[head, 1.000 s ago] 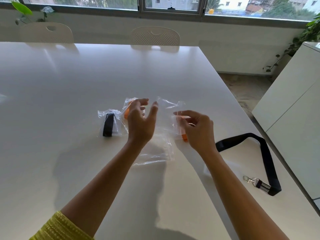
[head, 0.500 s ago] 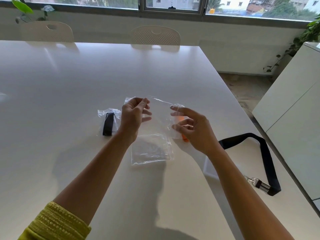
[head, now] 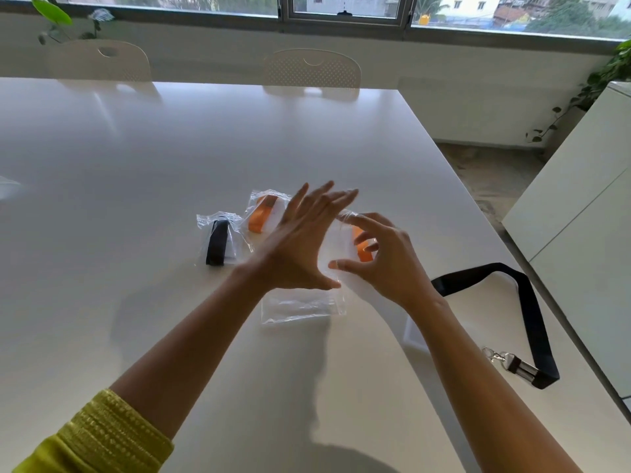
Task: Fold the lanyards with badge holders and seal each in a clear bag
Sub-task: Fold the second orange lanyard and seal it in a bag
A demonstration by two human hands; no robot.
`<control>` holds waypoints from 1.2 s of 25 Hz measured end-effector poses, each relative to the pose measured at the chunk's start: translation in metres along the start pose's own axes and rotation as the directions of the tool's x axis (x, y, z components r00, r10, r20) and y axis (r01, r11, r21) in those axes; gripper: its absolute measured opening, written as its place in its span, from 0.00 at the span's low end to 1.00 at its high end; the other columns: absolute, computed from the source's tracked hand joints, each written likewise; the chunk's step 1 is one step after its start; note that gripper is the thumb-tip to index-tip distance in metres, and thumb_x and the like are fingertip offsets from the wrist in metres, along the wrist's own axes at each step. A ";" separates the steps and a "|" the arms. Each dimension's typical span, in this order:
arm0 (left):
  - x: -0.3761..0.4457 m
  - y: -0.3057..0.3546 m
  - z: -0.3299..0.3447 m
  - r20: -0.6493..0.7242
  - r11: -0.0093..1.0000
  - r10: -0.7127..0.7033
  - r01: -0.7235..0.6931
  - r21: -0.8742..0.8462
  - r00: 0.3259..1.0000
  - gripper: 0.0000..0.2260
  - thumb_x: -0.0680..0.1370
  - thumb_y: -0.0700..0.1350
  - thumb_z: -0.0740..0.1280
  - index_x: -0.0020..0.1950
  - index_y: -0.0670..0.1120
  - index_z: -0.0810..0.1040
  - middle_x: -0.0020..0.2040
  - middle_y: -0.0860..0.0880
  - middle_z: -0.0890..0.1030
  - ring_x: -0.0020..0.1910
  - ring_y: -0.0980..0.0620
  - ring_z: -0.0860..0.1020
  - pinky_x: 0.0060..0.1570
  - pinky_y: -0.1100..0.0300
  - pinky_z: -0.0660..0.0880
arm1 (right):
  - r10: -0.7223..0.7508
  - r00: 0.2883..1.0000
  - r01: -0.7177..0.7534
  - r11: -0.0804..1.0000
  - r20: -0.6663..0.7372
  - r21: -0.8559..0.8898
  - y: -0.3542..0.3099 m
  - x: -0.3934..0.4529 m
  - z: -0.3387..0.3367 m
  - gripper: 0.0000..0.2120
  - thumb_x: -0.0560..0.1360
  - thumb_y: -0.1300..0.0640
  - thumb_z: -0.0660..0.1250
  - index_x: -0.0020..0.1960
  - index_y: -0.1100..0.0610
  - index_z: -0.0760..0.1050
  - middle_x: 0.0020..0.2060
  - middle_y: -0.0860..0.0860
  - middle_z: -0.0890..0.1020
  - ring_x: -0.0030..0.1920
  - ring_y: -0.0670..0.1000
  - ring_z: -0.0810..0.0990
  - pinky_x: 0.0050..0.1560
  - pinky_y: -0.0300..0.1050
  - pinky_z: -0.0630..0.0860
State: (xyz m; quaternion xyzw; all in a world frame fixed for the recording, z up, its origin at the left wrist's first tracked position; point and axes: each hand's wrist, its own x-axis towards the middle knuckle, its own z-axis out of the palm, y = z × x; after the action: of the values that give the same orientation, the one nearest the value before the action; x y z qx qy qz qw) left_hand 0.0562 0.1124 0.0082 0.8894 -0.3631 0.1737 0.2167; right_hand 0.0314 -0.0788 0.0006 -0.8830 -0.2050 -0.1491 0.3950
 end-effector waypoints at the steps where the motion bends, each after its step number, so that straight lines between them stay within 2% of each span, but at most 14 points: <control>1: 0.003 0.002 0.004 -0.011 1.000 0.006 -0.006 0.005 1.000 0.49 0.64 0.63 0.77 0.78 0.49 0.60 0.78 0.48 0.63 0.79 0.50 0.55 0.77 0.54 0.35 | -0.006 1.000 0.006 1.000 -0.019 -0.009 -0.001 0.000 0.002 0.29 0.65 0.39 0.76 0.63 0.48 0.78 0.61 0.47 0.80 0.48 0.45 0.81 0.49 0.34 0.80; 3: 0.005 0.003 0.007 -0.034 1.000 -0.006 0.006 0.001 0.999 0.43 0.65 0.59 0.78 0.75 0.47 0.66 0.71 0.47 0.71 0.74 0.50 0.63 0.78 0.53 0.37 | -0.016 0.999 0.015 1.000 -0.051 -0.023 -0.003 0.001 0.004 0.27 0.65 0.37 0.73 0.59 0.49 0.81 0.61 0.47 0.81 0.50 0.45 0.81 0.52 0.39 0.81; 6: 0.005 0.002 0.007 -0.067 0.999 -0.026 0.025 -0.026 0.997 0.38 0.64 0.54 0.79 0.70 0.45 0.70 0.65 0.47 0.76 0.68 0.52 0.67 0.77 0.56 0.40 | -0.017 0.995 0.013 0.999 -0.094 -0.035 -0.005 0.000 0.006 0.33 0.64 0.34 0.71 0.63 0.51 0.78 0.60 0.49 0.82 0.48 0.43 0.79 0.50 0.36 0.78; 9: 0.005 0.003 0.006 -0.061 0.994 -0.058 0.052 -0.091 0.996 0.43 0.64 0.55 0.80 0.74 0.46 0.65 0.71 0.46 0.72 0.72 0.51 0.64 0.75 0.64 0.38 | -0.021 0.990 0.020 1.000 -0.137 -0.013 -0.004 0.001 0.007 0.36 0.64 0.32 0.70 0.66 0.51 0.75 0.59 0.49 0.82 0.47 0.44 0.80 0.48 0.32 0.76; 11: 0.005 0.002 0.005 -0.041 0.986 -0.087 0.080 -0.145 0.995 0.48 0.65 0.54 0.80 0.78 0.46 0.58 0.75 0.46 0.67 0.75 0.50 0.62 0.75 0.66 0.41 | -0.036 0.986 0.039 0.999 -0.161 0.013 -0.004 0.000 0.008 0.35 0.65 0.34 0.71 0.67 0.50 0.74 0.59 0.50 0.82 0.47 0.45 0.81 0.47 0.33 0.78; 14: 0.004 -0.001 0.006 -0.023 0.978 -0.136 0.130 -0.165 0.990 0.51 0.65 0.54 0.80 0.80 0.47 0.53 0.74 0.46 0.69 0.72 0.46 0.68 0.71 0.58 0.57 | 0.007 0.977 0.007 0.998 -0.215 0.066 -0.007 0.000 0.012 0.30 0.66 0.39 0.74 0.62 0.53 0.75 0.56 0.48 0.82 0.44 0.43 0.81 0.44 0.26 0.76; 15: 0.004 -0.002 0.008 -0.019 0.977 -0.140 0.135 -0.164 0.990 0.52 0.65 0.54 0.80 0.80 0.48 0.53 0.75 0.46 0.69 0.71 0.46 0.69 0.70 0.57 0.59 | 0.034 0.971 -0.011 0.995 -0.237 0.097 -0.008 0.001 0.014 0.27 0.67 0.42 0.75 0.60 0.54 0.74 0.54 0.48 0.82 0.42 0.42 0.81 0.43 0.24 0.75; 17: 0.004 -0.002 0.009 -0.013 0.977 -0.129 0.125 -0.170 0.992 0.51 0.65 0.56 0.79 0.80 0.48 0.53 0.76 0.48 0.67 0.71 0.46 0.69 0.69 0.56 0.61 | 0.039 0.960 -0.011 0.995 -0.276 0.103 -0.007 0.001 0.018 0.19 0.69 0.48 0.76 0.54 0.56 0.77 0.53 0.51 0.83 0.42 0.43 0.81 0.43 0.23 0.75; 19: 0.004 -0.002 0.009 -0.019 0.980 -0.128 0.124 -0.155 0.992 0.49 0.65 0.57 0.78 0.79 0.49 0.56 0.75 0.48 0.69 0.71 0.46 0.70 0.69 0.54 0.63 | 0.002 0.962 0.012 0.999 -0.274 0.050 -0.007 0.001 0.020 0.12 0.71 0.51 0.76 0.50 0.55 0.81 0.56 0.52 0.82 0.44 0.44 0.81 0.45 0.25 0.76; 21: 0.005 -0.002 0.009 -0.049 0.989 -0.113 0.107 -0.105 0.992 0.43 0.65 0.57 0.78 0.76 0.49 0.64 0.71 0.47 0.74 0.68 0.45 0.73 0.68 0.51 0.66 | 0.011 0.973 -0.001 0.999 -0.230 0.043 -0.007 0.001 0.019 0.14 0.72 0.49 0.74 0.55 0.52 0.81 0.58 0.51 0.81 0.46 0.44 0.80 0.46 0.26 0.76; 23: 0.004 -0.002 0.010 -0.072 0.993 -0.101 0.096 -0.072 0.992 0.36 0.65 0.56 0.77 0.70 0.47 0.71 0.66 0.48 0.78 0.65 0.45 0.75 0.66 0.53 0.66 | 0.032 0.983 -0.027 0.999 -0.180 0.028 -0.007 0.001 0.017 0.19 0.71 0.46 0.74 0.61 0.49 0.79 0.60 0.49 0.81 0.47 0.44 0.80 0.47 0.27 0.75; 26: 0.003 -0.004 0.011 -0.094 0.993 -0.099 0.092 -0.076 0.991 0.31 0.65 0.57 0.77 0.65 0.47 0.75 0.62 0.49 0.80 0.62 0.47 0.76 0.64 0.56 0.65 | 0.057 0.988 -0.053 0.998 -0.143 0.032 -0.009 0.000 0.014 0.14 0.72 0.49 0.74 0.57 0.50 0.82 0.59 0.49 0.81 0.51 0.45 0.81 0.50 0.28 0.75; 28: 0.001 -0.006 0.009 -0.111 0.991 -0.118 0.110 -0.075 0.987 0.32 0.65 0.58 0.78 0.65 0.49 0.74 0.62 0.50 0.80 0.62 0.49 0.75 0.65 0.55 0.67 | 0.117 0.979 -0.097 0.988 -0.167 0.123 -0.012 0.003 0.003 0.07 0.74 0.52 0.72 0.52 0.50 0.83 0.56 0.47 0.82 0.50 0.43 0.81 0.49 0.28 0.76; 30: -0.003 -0.009 0.005 -0.137 0.988 -0.144 0.135 -0.078 0.980 0.33 0.65 0.58 0.79 0.65 0.50 0.74 0.60 0.51 0.80 0.61 0.50 0.75 0.67 0.52 0.68 | 0.256 0.948 -0.229 0.962 -0.191 0.151 -0.009 0.008 -0.016 0.05 0.77 0.52 0.69 0.52 0.48 0.81 0.53 0.45 0.83 0.47 0.40 0.81 0.48 0.29 0.77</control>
State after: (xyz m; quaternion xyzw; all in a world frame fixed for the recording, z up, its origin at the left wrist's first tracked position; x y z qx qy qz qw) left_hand 0.0613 0.1168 0.0001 0.8900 -0.2892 0.2087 0.2841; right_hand 0.0324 -0.0842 0.0199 -0.8540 -0.0611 -0.1780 0.4850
